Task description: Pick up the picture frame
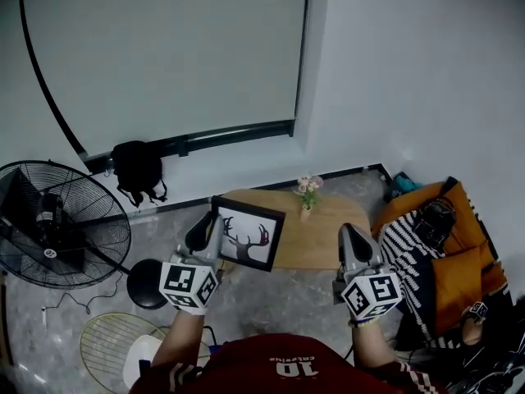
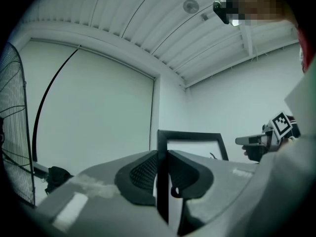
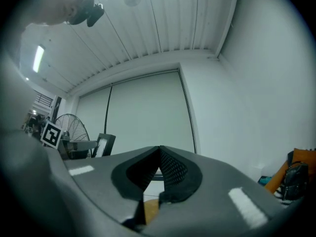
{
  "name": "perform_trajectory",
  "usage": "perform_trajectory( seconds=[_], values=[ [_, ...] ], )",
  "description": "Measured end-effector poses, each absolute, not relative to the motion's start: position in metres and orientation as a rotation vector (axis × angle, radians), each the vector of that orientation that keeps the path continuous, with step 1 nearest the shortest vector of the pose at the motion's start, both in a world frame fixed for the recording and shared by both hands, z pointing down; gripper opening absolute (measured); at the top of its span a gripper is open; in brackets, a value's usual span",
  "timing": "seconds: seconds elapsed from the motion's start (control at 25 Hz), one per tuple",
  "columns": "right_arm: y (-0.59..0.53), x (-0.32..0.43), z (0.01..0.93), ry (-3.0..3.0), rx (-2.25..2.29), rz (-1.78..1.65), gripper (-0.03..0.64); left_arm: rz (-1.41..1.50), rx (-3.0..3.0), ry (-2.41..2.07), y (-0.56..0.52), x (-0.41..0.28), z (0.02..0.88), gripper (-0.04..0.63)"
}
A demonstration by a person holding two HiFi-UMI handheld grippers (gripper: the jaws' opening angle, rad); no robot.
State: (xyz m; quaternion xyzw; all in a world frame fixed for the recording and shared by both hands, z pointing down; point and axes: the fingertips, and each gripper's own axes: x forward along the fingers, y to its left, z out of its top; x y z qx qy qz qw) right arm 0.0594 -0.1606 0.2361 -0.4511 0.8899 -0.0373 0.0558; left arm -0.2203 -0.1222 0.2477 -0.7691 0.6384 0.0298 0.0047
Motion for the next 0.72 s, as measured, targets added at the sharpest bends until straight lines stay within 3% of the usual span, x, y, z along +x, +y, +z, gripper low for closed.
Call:
perform_trajectory(
  seconds=[0.72],
  values=[
    [-0.166, 0.059, 0.266, 2.766, -1.389, -0.158, -0.006, 0.097, -2.413, 2.017, -0.133, -0.219, 0.266, 0.069]
  ],
)
